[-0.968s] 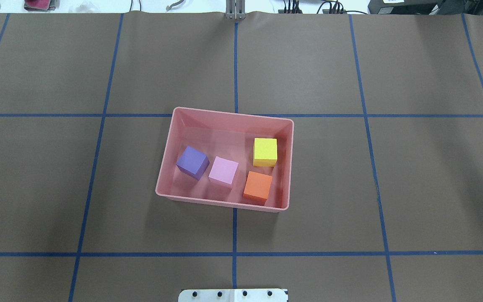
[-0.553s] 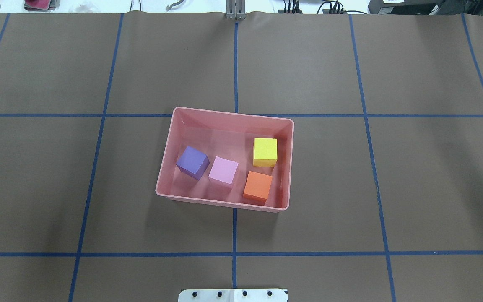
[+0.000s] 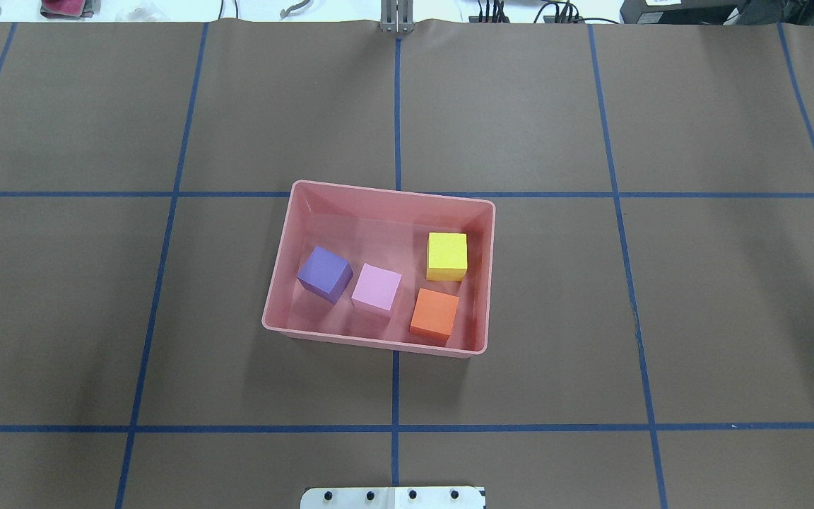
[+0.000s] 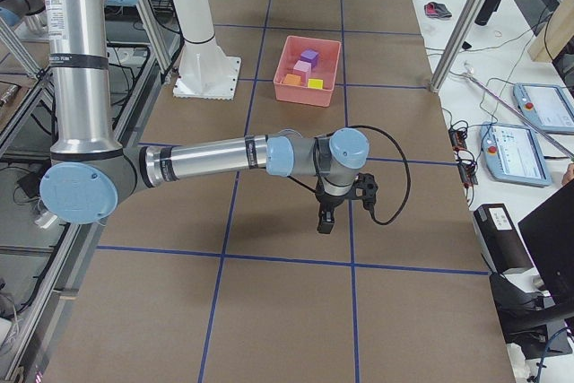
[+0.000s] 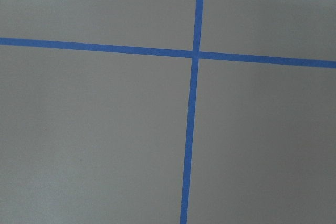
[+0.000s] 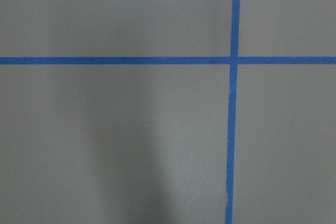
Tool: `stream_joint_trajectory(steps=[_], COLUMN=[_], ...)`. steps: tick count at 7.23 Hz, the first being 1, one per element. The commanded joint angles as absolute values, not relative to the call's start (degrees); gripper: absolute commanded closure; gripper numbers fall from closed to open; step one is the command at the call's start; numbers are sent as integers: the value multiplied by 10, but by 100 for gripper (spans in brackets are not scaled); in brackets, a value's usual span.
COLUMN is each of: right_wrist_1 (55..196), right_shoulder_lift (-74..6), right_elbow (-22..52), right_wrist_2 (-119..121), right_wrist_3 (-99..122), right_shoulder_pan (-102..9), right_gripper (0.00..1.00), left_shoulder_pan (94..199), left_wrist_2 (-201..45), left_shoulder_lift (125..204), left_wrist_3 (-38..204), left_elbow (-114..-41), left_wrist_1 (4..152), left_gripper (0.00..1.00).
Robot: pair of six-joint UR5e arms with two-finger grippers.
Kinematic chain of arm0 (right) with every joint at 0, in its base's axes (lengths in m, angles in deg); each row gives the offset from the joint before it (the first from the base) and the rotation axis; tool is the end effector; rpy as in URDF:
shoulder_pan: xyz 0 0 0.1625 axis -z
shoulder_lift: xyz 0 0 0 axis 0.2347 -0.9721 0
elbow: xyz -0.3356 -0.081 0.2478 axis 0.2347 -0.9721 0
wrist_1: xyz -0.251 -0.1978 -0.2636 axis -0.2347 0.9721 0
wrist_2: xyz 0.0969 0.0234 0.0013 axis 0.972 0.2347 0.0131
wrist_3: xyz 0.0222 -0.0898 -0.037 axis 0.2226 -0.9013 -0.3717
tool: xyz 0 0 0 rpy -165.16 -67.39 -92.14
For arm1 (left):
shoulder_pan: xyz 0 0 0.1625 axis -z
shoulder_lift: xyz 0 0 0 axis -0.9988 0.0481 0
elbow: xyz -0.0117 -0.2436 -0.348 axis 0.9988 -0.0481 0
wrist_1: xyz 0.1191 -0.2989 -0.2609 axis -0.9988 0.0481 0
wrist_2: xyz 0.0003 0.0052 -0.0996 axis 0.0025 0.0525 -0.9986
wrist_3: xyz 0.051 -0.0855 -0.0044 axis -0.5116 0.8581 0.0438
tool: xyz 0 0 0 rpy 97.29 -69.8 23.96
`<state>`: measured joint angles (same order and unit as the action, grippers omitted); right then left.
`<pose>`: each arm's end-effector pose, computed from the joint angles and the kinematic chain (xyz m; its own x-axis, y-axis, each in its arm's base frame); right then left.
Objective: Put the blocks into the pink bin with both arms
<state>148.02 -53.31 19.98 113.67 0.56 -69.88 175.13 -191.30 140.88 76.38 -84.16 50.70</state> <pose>0.0056 -0.4979 0.5976 0.7053 0.0289 0.7083 0.0425 0.9956 -0.0830 -0.0460 -0.4662 0.6293 0.7057 -0.0814 -0.7038 0.0631 0.9966 -0.0520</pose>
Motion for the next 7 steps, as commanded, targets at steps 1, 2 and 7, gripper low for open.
stream_joint_trajectory(steps=[1, 2, 7], right_wrist_1=[1480, 1480, 1480], right_shoulder_lift=[-533, -533, -534], right_elbow=[184, 184, 183], right_wrist_2=[1137, 1137, 1111], right_wrist_3=[6, 8, 8], right_shoulder_pan=[-708, -708, -718], right_gripper=[0, 0, 0], left_shoulder_pan=[1750, 1750, 1751], left_wrist_2=[-1913, -1913, -1914], left_shoulder_lift=[1409, 1409, 1410], left_wrist_3=[765, 764, 762], left_elbow=[-845, -846, -852], left_wrist_1=[506, 506, 506], left_gripper=[0, 0, 0])
